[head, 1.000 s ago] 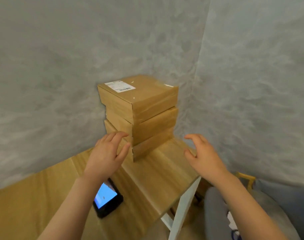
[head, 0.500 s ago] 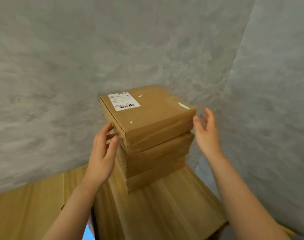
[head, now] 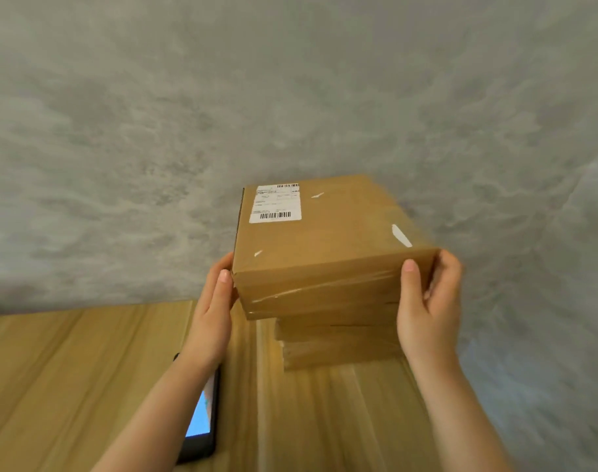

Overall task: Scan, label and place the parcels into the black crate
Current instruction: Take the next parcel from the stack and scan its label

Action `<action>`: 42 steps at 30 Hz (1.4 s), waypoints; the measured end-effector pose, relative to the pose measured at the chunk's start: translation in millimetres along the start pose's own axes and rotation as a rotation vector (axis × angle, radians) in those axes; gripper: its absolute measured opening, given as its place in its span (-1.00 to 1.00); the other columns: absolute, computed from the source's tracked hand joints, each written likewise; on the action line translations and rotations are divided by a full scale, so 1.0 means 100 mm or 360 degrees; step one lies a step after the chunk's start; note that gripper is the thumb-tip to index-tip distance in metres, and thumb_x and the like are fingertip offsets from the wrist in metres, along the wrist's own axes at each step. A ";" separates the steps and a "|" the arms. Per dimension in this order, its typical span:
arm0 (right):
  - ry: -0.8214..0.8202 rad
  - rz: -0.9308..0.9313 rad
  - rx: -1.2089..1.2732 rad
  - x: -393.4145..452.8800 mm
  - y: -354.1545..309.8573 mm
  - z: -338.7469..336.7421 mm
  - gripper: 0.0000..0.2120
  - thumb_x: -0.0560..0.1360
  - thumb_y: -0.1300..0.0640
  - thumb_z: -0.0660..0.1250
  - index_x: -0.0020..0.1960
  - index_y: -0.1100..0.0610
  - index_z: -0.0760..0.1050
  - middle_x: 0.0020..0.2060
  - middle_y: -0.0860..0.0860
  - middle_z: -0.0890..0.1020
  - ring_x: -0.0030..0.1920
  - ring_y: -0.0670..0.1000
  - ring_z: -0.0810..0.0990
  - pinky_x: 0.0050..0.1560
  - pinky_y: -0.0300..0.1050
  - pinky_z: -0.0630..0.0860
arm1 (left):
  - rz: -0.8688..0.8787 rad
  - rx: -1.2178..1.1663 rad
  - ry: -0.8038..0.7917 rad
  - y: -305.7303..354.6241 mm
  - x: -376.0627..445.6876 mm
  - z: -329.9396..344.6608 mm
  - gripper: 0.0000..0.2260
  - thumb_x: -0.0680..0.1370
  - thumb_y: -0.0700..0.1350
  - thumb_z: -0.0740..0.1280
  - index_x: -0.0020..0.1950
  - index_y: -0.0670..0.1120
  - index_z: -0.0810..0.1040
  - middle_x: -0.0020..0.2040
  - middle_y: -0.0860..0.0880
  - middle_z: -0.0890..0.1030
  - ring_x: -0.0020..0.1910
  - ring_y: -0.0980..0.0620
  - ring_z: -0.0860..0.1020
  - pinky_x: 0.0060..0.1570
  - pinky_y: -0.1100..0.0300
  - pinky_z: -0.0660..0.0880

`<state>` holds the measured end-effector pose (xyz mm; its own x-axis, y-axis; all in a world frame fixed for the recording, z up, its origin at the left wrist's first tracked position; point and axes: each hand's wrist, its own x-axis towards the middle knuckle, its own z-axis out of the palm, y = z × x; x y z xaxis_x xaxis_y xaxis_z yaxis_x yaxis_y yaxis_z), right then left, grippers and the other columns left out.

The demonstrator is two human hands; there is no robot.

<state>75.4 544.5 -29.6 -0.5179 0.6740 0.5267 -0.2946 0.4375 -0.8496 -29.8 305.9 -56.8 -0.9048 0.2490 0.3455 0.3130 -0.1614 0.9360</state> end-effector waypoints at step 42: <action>-0.0990 0.0494 -0.1375 -2.49 -0.11 1.97 -0.07 0.34 -0.31 0.45 0.51 0.14 0.18 0.36 0.09 0.45 0.31 0.16 0.45 0.24 0.06 0.45 | -0.0302 0.0684 -0.0138 -0.32 -1.23 -4.00 -0.12 0.39 0.47 0.29 0.59 0.15 0.05 0.44 0.48 0.25 0.44 0.40 0.24 0.27 0.57 0.21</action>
<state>49.6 254.9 -157.0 -0.8566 0.5156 -0.0175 0.4514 0.7327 -0.5093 -43.8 -101.9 -156.4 -0.9358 0.3177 0.1530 0.2522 0.2997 0.9201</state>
